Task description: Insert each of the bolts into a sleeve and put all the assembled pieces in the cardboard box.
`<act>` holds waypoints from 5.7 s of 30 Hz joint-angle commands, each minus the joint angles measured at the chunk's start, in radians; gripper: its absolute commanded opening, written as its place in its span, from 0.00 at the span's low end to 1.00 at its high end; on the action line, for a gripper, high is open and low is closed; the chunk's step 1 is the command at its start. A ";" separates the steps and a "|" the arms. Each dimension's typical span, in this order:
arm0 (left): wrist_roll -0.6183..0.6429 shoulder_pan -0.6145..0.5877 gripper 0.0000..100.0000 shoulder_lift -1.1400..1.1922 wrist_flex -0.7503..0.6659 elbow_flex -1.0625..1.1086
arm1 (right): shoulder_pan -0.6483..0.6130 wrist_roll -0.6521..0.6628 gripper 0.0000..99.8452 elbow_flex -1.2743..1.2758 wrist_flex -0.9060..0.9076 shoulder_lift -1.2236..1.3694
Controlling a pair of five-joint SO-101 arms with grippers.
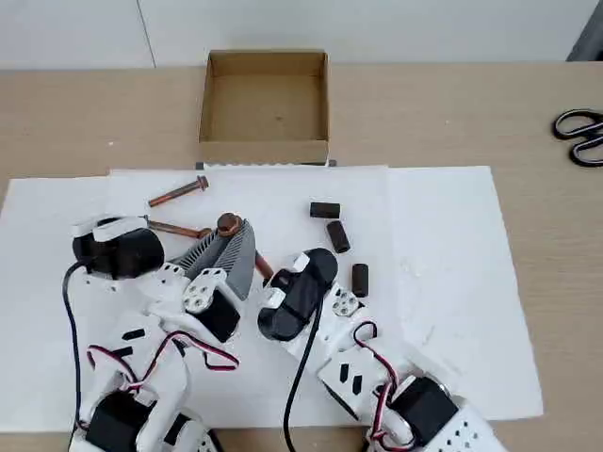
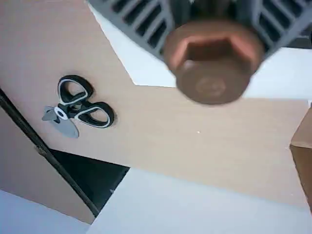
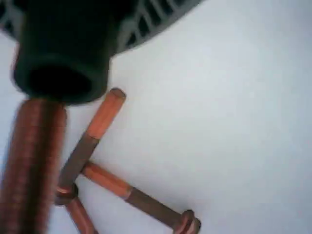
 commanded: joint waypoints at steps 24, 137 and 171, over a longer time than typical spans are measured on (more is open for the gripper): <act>0.000 0.072 0.01 -0.006 0.035 -0.044 | 0.035 0.009 0.00 -0.005 -0.081 -0.013; -0.683 -0.471 0.01 -0.009 -0.074 0.420 | 0.484 -0.121 0.00 -0.358 -0.228 0.475; -0.683 -0.466 0.01 -0.011 -0.078 0.466 | 0.483 0.074 0.01 -2.682 0.007 2.526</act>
